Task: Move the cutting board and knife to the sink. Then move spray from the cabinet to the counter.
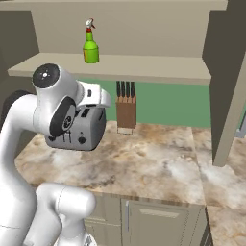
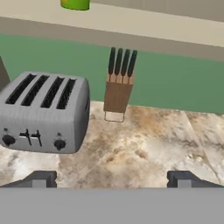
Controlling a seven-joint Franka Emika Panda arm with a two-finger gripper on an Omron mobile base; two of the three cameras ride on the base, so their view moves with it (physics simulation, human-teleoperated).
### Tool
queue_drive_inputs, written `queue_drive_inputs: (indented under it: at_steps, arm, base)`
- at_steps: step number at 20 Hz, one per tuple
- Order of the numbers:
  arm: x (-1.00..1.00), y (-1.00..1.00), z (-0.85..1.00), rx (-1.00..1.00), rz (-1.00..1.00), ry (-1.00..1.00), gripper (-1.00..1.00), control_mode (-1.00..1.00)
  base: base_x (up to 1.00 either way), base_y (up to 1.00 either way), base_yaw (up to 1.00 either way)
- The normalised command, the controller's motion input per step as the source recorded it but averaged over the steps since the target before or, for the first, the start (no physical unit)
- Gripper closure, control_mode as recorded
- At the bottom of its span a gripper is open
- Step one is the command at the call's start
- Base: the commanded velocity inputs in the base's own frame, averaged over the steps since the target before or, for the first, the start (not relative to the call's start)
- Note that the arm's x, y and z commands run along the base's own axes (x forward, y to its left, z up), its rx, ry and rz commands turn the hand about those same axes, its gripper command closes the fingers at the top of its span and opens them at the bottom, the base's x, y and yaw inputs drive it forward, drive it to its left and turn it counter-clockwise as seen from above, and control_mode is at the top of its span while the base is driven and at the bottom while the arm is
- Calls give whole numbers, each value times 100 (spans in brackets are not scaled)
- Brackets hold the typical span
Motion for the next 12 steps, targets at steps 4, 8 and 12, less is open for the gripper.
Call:
queue_drive_inputs:
  at_steps: [4,8,12]
  arm:
    - [0,33,42,0,15,-25,-100,-100]
    - [1,40,39,0,4,-15,-100,-100]
    - [7,36,43,0,0,-1,-100,-100]
  base:
    - [0,0,0]
    - [0,0,0]
    - [0,0,0]
